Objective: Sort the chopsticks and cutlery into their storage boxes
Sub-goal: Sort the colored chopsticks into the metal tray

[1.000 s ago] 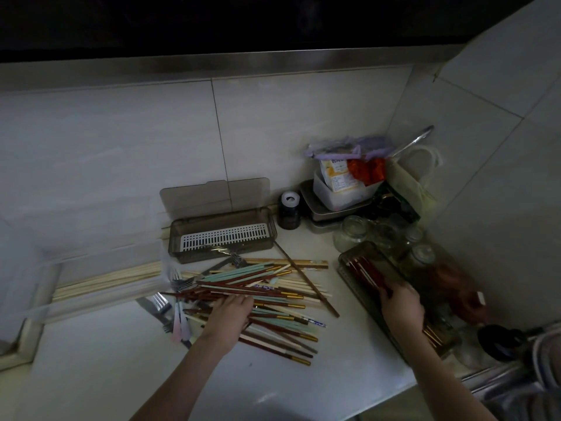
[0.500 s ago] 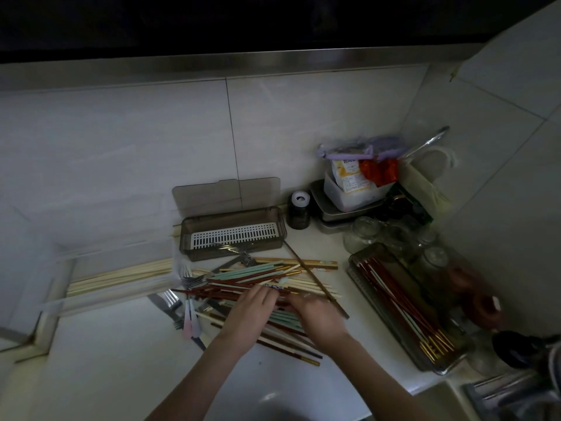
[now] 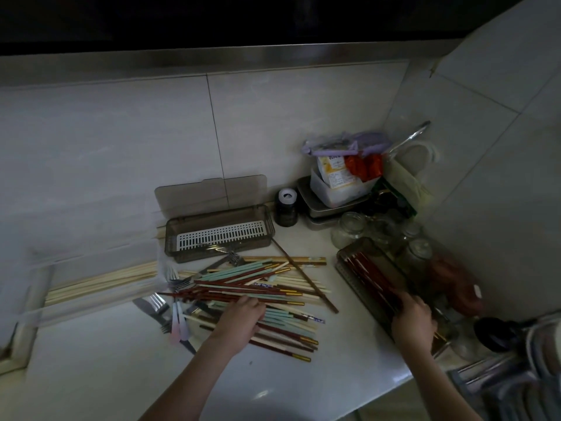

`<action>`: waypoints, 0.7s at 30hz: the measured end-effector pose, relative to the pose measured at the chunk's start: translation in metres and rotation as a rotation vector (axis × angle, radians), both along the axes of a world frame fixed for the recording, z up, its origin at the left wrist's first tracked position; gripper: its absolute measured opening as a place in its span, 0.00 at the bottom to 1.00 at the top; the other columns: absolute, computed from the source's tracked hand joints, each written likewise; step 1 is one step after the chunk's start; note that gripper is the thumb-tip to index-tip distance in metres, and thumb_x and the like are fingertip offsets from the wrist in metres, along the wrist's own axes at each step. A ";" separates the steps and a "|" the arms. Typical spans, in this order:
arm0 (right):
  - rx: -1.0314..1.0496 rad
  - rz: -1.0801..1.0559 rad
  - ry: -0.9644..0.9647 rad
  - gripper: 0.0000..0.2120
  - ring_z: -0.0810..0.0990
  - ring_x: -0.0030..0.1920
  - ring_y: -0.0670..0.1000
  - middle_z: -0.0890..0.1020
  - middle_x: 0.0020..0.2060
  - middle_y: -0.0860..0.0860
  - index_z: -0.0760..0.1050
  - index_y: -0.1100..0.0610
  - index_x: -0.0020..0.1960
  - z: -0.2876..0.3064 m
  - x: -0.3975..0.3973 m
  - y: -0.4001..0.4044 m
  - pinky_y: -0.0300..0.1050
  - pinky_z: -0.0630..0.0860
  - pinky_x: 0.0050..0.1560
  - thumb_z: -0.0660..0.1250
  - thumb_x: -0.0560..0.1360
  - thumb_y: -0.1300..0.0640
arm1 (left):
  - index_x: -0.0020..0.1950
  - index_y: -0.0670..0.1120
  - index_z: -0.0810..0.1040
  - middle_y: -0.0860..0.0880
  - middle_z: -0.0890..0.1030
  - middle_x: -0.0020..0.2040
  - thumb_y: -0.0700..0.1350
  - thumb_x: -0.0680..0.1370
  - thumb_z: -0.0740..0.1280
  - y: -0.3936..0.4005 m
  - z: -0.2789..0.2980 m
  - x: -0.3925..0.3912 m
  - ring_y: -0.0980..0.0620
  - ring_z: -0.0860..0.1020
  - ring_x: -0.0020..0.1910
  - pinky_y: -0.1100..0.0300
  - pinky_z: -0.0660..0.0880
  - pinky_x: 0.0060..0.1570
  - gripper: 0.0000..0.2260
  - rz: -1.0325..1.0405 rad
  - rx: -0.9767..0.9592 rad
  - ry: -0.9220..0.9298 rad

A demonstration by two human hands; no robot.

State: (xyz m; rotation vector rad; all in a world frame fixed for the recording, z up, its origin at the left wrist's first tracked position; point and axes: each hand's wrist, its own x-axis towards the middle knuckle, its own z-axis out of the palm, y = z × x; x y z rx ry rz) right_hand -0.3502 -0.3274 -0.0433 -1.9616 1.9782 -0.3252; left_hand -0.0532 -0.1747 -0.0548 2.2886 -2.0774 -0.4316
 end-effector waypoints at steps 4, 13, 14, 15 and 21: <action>-0.058 -0.030 -0.256 0.27 0.71 0.64 0.60 0.72 0.65 0.58 0.69 0.56 0.69 0.005 0.009 -0.001 0.58 0.71 0.65 0.59 0.73 0.72 | 0.62 0.47 0.73 0.49 0.73 0.62 0.43 0.79 0.61 -0.001 -0.004 0.001 0.49 0.69 0.64 0.56 0.65 0.61 0.12 -0.019 -0.018 -0.082; -0.242 0.887 -0.159 0.15 0.80 0.50 0.49 0.81 0.54 0.48 0.69 0.46 0.64 0.008 0.110 0.058 0.44 0.77 0.48 0.59 0.78 0.49 | 0.46 0.50 0.80 0.52 0.80 0.40 0.41 0.55 0.80 -0.004 0.004 -0.015 0.53 0.80 0.40 0.63 0.75 0.41 0.22 -0.118 -0.352 -0.046; -0.251 0.927 -0.141 0.14 0.81 0.47 0.51 0.82 0.51 0.48 0.69 0.46 0.63 0.006 0.117 0.061 0.43 0.77 0.45 0.57 0.78 0.47 | 0.45 0.49 0.79 0.52 0.79 0.40 0.42 0.60 0.78 -0.008 0.008 -0.017 0.52 0.79 0.40 0.62 0.73 0.43 0.17 -0.124 -0.419 -0.056; -0.228 0.939 -0.123 0.14 0.81 0.47 0.51 0.82 0.51 0.48 0.70 0.46 0.62 0.004 0.119 0.061 0.43 0.76 0.43 0.55 0.78 0.46 | 0.44 0.49 0.78 0.52 0.78 0.39 0.44 0.66 0.74 -0.012 0.011 -0.019 0.52 0.79 0.39 0.62 0.69 0.44 0.09 -0.130 -0.469 -0.068; -0.265 0.774 -0.061 0.17 0.78 0.41 0.51 0.79 0.43 0.50 0.74 0.46 0.63 0.000 0.062 0.024 0.48 0.77 0.41 0.63 0.76 0.59 | 0.47 0.48 0.80 0.53 0.80 0.43 0.46 0.73 0.68 -0.017 0.017 -0.004 0.53 0.80 0.41 0.58 0.78 0.41 0.05 0.045 -0.429 0.024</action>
